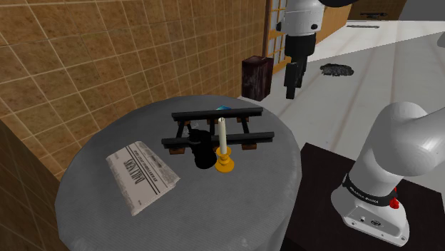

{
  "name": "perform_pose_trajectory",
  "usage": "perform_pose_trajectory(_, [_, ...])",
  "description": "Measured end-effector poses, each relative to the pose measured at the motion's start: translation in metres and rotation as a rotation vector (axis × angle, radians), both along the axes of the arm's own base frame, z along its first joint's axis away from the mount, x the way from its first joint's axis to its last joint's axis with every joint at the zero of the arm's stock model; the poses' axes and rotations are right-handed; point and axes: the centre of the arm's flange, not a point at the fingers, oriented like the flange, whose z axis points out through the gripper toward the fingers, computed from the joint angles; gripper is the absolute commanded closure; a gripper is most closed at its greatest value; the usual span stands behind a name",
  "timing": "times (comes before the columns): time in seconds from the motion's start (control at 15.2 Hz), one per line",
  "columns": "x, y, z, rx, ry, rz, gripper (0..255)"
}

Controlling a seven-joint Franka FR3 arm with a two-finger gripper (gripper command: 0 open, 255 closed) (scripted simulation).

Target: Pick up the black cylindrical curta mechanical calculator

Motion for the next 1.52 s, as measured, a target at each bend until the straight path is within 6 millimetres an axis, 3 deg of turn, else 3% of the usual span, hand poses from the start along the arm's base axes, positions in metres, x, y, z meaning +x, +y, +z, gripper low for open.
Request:
perform_pose_trajectory(0.13, [0.001, 0.006, 0.000, 0.000, -0.004, -0.002, 0])
perform_pose_trajectory(0.33, [0.007, 0.035, -0.003, 0.000, -0.025, -0.013, 0])
perform_pose_trajectory(1.52, [0.059, 0.258, -0.010, 0.005, -0.176, -0.092, 0])
